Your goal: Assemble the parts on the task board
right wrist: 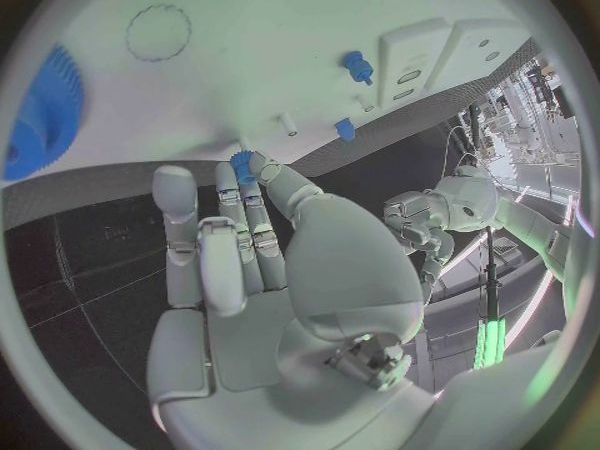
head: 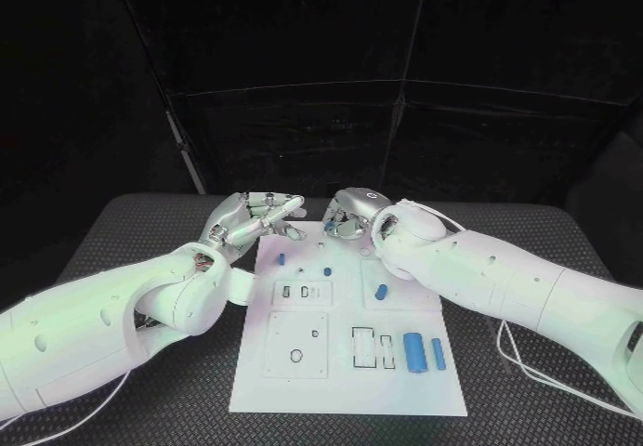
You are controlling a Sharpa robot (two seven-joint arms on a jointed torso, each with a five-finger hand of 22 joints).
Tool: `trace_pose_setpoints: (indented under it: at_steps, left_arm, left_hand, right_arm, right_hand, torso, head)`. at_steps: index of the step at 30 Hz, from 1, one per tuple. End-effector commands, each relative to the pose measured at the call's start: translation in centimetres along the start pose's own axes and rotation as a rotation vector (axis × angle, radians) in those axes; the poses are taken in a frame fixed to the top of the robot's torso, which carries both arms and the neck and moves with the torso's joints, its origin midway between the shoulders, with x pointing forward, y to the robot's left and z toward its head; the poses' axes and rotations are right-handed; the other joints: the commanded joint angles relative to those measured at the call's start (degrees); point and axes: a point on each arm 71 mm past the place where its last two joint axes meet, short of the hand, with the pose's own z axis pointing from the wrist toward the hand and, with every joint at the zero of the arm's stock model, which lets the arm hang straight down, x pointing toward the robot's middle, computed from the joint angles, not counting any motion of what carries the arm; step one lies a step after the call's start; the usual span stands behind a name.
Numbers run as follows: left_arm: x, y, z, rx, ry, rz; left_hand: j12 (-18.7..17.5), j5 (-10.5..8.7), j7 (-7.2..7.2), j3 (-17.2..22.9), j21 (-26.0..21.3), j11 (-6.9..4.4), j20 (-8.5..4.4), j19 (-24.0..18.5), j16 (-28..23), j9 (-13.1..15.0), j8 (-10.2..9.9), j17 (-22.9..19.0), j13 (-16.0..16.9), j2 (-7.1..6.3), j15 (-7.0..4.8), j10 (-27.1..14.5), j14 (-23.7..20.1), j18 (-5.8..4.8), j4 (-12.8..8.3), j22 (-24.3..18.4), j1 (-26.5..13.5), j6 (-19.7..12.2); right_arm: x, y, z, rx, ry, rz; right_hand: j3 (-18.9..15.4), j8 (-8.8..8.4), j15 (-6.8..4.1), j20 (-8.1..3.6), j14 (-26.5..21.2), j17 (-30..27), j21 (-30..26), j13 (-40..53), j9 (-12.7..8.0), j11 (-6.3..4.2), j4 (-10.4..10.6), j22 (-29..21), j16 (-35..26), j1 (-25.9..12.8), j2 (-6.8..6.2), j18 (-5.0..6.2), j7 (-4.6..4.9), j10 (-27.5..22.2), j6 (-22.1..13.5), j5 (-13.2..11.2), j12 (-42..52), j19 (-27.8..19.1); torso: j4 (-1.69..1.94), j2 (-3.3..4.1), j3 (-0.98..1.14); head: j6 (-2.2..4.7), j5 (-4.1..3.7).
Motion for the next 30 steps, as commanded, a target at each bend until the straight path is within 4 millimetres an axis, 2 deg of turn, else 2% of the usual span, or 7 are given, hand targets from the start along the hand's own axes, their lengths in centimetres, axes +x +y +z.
trace_pose_setpoints:
  at_steps: [1, 17, 21, 23, 24, 28, 30]
  left_arm:
    - [0.24, -0.16, 0.10, 0.005, 0.016, -0.003]
    - [0.22, -0.17, 0.16, 0.001, 0.016, -0.003]
    - [0.21, -0.18, 0.16, 0.000, 0.017, -0.003]
    - [0.20, -0.19, 0.16, 0.000, 0.017, -0.003]
    - [0.19, -0.20, 0.15, 0.000, 0.017, -0.003]
    - [0.15, -0.21, 0.14, 0.000, 0.018, -0.003]
    - [0.07, -0.22, 0.11, -0.001, 0.017, -0.002]
  left_hand:
    - [-0.32, 0.03, 0.37, -0.35, -0.19, 0.36, -0.04, -0.43, 0.10, -0.08, -0.27, 0.10, -0.06, 0.59, 0.05, -0.13, -0.38, 0.41, 0.03, -0.02, -0.07, -0.19]
    - [-0.37, 0.03, 0.40, -0.34, -0.21, 0.39, -0.02, -0.47, 0.11, -0.08, -0.33, 0.21, -0.07, 0.74, 0.08, -0.20, -0.47, 0.41, -0.02, -0.02, 0.01, -0.25]
    - [-0.37, 0.03, 0.40, -0.34, -0.21, 0.39, -0.02, -0.47, 0.11, -0.08, -0.33, 0.21, -0.07, 0.74, 0.08, -0.20, -0.47, 0.41, -0.02, -0.02, 0.01, -0.25]
    - [-0.37, 0.03, 0.40, -0.34, -0.21, 0.39, -0.02, -0.47, 0.11, -0.08, -0.33, 0.21, -0.07, 0.74, 0.08, -0.20, -0.47, 0.41, -0.02, -0.02, 0.01, -0.25]
    - [-0.38, 0.03, 0.41, -0.34, -0.21, 0.40, -0.01, -0.48, 0.11, -0.08, -0.35, 0.25, -0.08, 0.79, 0.08, -0.22, -0.49, 0.41, -0.03, -0.02, 0.04, -0.26]
    - [-0.39, 0.03, 0.42, -0.33, -0.21, 0.41, 0.00, -0.49, 0.11, -0.07, -0.37, 0.29, -0.08, 0.84, 0.09, -0.25, -0.52, 0.42, -0.05, -0.02, 0.07, -0.28]
    - [-0.39, 0.03, 0.42, -0.33, -0.21, 0.41, 0.00, -0.49, 0.11, -0.07, -0.37, 0.29, -0.08, 0.84, 0.09, -0.25, -0.52, 0.42, -0.05, -0.02, 0.07, -0.28]
  right_arm:
    - [0.09, 0.30, 0.19, -0.018, 0.023, 0.009]
    - [0.47, 0.54, 0.68, -0.013, 0.039, 0.014]
    - [0.50, 0.51, 0.74, -0.007, 0.039, 0.014]
    - [0.43, 0.55, 0.73, -0.008, 0.031, 0.014]
    - [0.36, 0.59, 0.70, -0.010, 0.025, 0.015]
    - [-0.09, 0.71, 0.28, -0.024, -0.003, 0.017]
    - [-0.49, 0.55, -0.23, -0.030, -0.017, 0.018]
  right_hand:
    - [0.41, -0.11, 0.13, 0.05, 2.80, -0.12, 0.14, 0.08, 0.06, 0.15, 0.09, -0.10, 0.31, -0.09, -0.52, -1.09, 0.35, -0.05, -0.10, 0.08, -0.21, -0.40]
    - [2.34, -0.53, 0.75, 0.58, 2.65, -0.53, -0.13, -0.26, -0.04, 0.89, 1.10, -1.02, 0.25, -1.16, -2.33, -0.91, 0.89, -2.61, -1.91, -0.15, -1.23, -1.45]
    - [2.67, -0.69, 2.13, 1.57, 2.13, -2.36, -1.74, -0.52, -0.21, 2.41, 1.81, -3.94, -0.55, -2.33, -4.61, -0.44, 1.97, -9.96, -5.82, -0.21, -1.22, -3.41]
    - [1.89, -0.71, 2.35, 1.98, 1.52, -4.50, -3.32, -0.43, -0.20, 2.71, 2.10, -6.53, -1.60, -2.34, -5.76, 0.09, 1.59, -13.99, -9.87, -0.21, -1.08, -5.00]
    - [1.37, -0.67, 2.40, 2.13, 1.22, -5.64, -4.00, -0.42, -0.17, 2.91, 2.19, -7.61, -2.17, -2.18, -6.25, 0.22, 1.53, -15.63, -10.77, -0.25, -1.10, -5.64]
    - [-0.65, -0.54, 2.67, 2.43, 0.96, -6.85, -5.12, -0.11, -0.01, 3.21, 3.04, -9.17, -2.84, -1.28, -6.90, 0.46, 0.95, -18.41, -12.46, -0.20, 0.00, -6.32]
    - [-1.05, -0.48, 2.68, 2.45, 0.95, -7.00, -5.16, -0.06, 0.03, 3.21, 3.21, -9.21, -2.92, -1.09, -7.01, 0.47, 0.89, -18.62, -12.44, -0.16, 0.35, -6.25]
  torso:
    - [0.02, 0.04, 0.00]
    - [0.06, 0.12, -0.05]
    - [0.04, 0.10, -0.07]
    - [0.04, 0.10, -0.07]
    - [0.03, 0.13, -0.06]
    - [0.01, 0.12, -0.01]
    - [-0.14, 0.05, 0.06]
  head:
    - [0.00, 0.05]
    - [-0.16, 0.16]
    - [-0.16, 0.17]
    - [-0.16, 0.15]
    - [-0.13, 0.15]
    - [-0.02, 0.17]
    - [-0.02, 0.27]
